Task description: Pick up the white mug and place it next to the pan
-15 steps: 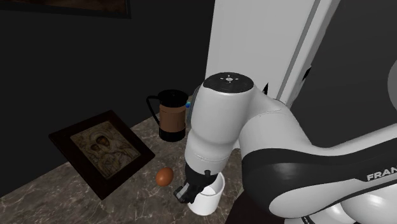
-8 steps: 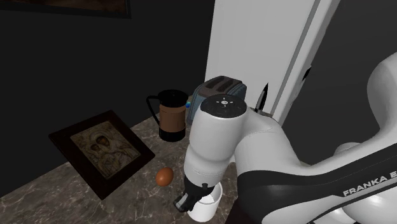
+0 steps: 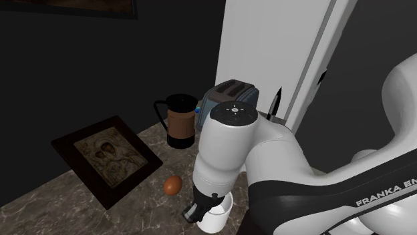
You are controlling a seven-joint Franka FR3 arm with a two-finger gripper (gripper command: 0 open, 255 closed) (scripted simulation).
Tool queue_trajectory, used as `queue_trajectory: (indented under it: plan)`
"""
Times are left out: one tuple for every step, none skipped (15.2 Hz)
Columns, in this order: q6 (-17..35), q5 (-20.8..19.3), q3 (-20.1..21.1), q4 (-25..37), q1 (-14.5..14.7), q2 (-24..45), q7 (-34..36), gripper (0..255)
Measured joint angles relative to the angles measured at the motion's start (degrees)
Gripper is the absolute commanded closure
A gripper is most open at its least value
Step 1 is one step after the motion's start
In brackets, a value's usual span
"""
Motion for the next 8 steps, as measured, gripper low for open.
queue_trajectory:
  plan:
    - [0.00, 0.00, 0.00, 0.00, 0.00, 0.00, 0.00, 0]
    - [0.01, 0.00, 0.00, 0.01, 0.00, 0.00, 0.00, 0]
    - [0.01, -0.01, 0.00, 0.01, 0.00, 0.00, 0.00, 0]
    - [0.01, -0.01, 0.00, 0.01, 0.00, 0.00, 0.00, 0]
    - [0.01, -0.01, 0.00, 0.01, 0.00, 0.00, 0.00, 0]
    - [0.01, -0.01, 0.00, 0.01, 0.00, 0.00, 0.00, 0]
    - [-0.93, 0.24, -0.29, 0.45, 0.21, -0.60, -0.21, 0]
    - [-2.65, 0.83, -0.79, 1.07, 0.74, -1.84, -0.53, 0]
